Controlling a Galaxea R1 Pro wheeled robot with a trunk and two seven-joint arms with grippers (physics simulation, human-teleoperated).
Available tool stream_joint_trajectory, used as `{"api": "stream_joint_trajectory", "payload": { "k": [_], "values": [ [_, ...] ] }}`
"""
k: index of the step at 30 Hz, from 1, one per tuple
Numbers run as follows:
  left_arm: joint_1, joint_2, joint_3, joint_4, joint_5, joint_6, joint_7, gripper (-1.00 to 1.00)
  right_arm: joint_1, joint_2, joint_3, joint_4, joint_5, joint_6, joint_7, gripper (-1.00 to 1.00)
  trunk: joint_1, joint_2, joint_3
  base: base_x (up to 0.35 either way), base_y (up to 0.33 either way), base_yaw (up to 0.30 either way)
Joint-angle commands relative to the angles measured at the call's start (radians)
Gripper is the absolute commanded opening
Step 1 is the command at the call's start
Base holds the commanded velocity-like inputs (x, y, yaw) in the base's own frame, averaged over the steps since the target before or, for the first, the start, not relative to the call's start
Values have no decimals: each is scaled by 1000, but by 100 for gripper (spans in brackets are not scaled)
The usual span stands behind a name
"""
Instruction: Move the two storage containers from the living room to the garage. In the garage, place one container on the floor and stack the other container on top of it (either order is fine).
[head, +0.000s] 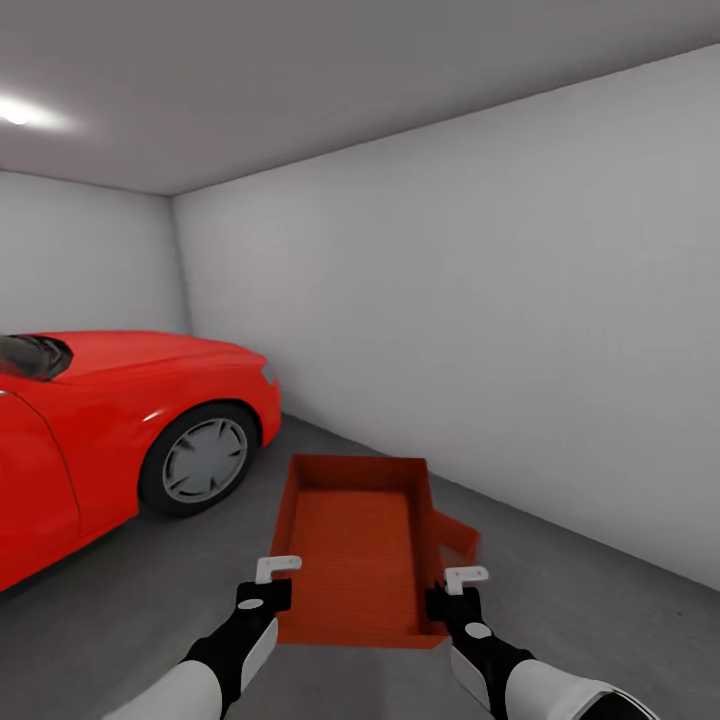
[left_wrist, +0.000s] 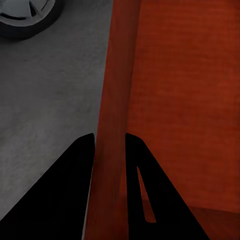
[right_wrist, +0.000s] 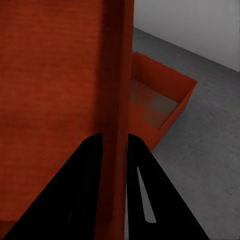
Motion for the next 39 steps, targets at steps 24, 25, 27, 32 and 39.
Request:
{"api": "stream_joint_trajectory", "payload": {
  "k": [24,25,27,32,39],
  "values": [
    [-1,5,25,-34,-16,5,7,-100,0,0,-6,2,-12,-3,1,-100,1,-1,-2,321,163,-151],
    [-1,5,25,-34,-16,5,7,-100,0,0,-6,2,-12,-3,1,-100,1,-1,-2,322,171,-282],
    [-1,5,25,-34,-16,5,7,-100,0,0,-6,2,-12,-3,1,-100,1,-1,-2,321,175,-282],
    [-1,4,25,-34,-16,5,7,-100,0,0,-6,2,-12,-3,1,-100,1,-1,-2,317,184,-282],
    [-1,4,25,-35,-16,5,7,-100,0,0,-7,2,-12,-3,1,-100,1,-1,-2,311,191,-282]
  ]
}}
